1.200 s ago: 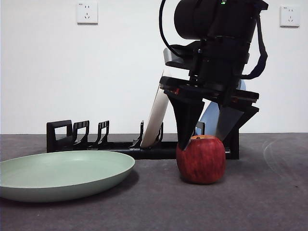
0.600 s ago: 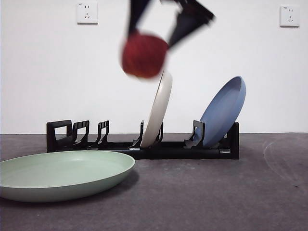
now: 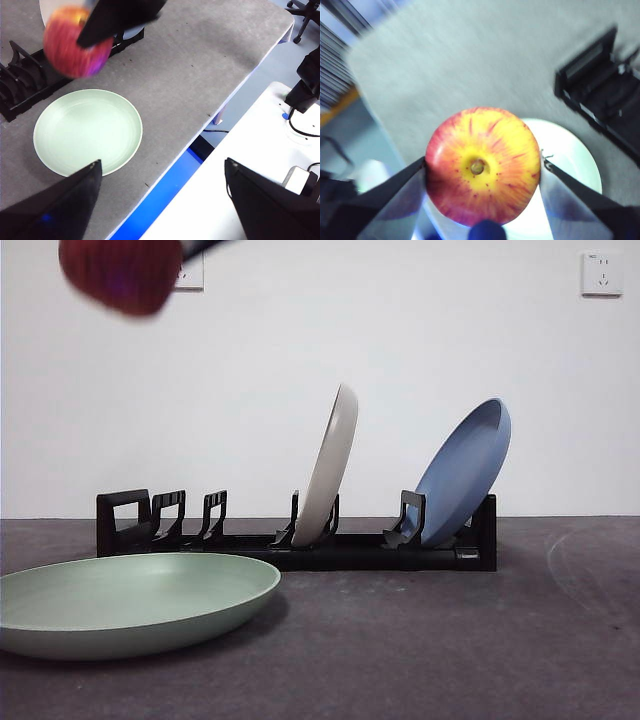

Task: Take the green plate from the plate rack,put the plate on the table,take the apple from the table,put the apple in the plate

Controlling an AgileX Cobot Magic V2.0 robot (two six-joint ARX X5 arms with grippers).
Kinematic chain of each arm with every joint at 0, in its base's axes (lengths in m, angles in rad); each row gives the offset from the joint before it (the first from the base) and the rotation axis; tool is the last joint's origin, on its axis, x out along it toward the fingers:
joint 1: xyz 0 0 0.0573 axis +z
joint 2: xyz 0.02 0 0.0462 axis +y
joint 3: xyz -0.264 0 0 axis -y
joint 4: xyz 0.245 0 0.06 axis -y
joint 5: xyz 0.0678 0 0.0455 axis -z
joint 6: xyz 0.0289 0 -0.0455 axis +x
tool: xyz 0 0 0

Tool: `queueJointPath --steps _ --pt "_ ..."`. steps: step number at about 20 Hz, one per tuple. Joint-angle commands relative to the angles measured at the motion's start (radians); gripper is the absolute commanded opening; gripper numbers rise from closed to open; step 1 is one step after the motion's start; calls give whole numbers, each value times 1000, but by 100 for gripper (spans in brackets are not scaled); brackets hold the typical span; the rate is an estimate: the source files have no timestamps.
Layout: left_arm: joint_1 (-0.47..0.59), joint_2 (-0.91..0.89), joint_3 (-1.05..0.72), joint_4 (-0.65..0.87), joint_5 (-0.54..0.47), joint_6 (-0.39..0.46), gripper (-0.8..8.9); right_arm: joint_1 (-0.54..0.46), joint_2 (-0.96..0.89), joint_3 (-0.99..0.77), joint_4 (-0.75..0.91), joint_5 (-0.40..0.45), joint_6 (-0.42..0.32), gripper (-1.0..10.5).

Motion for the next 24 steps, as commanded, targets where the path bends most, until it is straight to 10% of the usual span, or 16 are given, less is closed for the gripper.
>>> queueJointPath --steps 1,24 --pt "-3 -4 -8 0 4 10 408 -3 71 0 10 8 8 -17" --pt "-3 -4 -8 0 4 2 408 -15 399 0 -21 93 -5 -16"
